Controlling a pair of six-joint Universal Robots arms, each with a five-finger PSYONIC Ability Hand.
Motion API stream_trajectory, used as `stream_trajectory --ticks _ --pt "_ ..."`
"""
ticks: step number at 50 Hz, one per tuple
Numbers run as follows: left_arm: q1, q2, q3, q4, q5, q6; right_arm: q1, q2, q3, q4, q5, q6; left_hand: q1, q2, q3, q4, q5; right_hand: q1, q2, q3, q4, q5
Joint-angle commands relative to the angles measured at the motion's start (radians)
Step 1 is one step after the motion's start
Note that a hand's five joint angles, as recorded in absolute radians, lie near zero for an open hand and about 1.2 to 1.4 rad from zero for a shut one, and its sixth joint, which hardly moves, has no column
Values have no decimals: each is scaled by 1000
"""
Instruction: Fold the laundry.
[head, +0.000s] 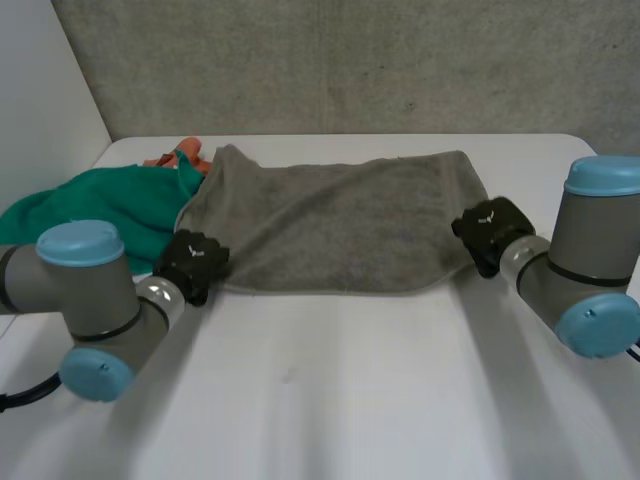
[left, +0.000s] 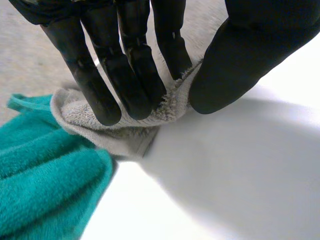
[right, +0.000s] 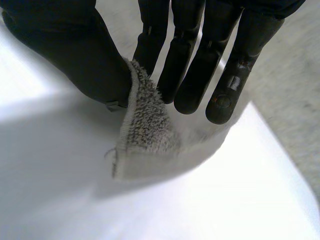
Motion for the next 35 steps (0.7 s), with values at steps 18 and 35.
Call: stream_trajectory --ticks 18,35 --pt "-13 424 -243 -514 -11 292 -204 -377 313 421 -6 -334 266 199 204 194 233 410 226 214 206 233" --pt "-58 -38 218 -31 -102 181 -40 -16 -13 -34 177 -233 266 199 204 194 233 410 226 214 206 233"
